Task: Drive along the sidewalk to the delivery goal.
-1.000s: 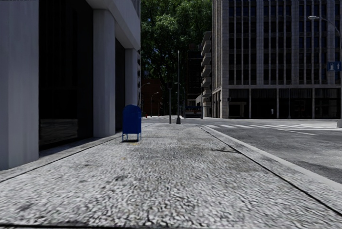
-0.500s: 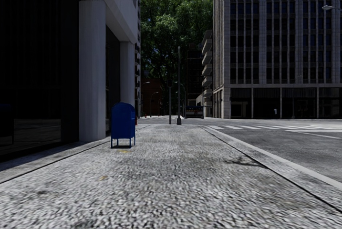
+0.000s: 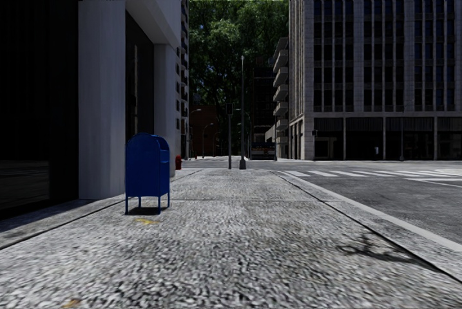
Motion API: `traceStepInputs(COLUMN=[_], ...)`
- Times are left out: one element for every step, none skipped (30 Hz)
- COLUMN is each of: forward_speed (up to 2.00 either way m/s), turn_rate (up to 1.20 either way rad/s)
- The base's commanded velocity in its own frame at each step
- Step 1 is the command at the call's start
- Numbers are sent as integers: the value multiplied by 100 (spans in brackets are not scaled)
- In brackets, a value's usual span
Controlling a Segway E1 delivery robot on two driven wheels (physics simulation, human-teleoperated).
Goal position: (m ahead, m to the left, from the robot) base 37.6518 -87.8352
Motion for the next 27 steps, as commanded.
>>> traceStepInputs(forward_speed=[200,200,200,200,200,200,200,200,200,200,200,200,200,200,200,200,200,200,200,200,200,200,200,200,200,200,200], turn_rate=[0,0,0,0,0,0,0,0,0,0,0,0,0,0,0,0,0,0,0,0,0,0,0,0,0,0,0])
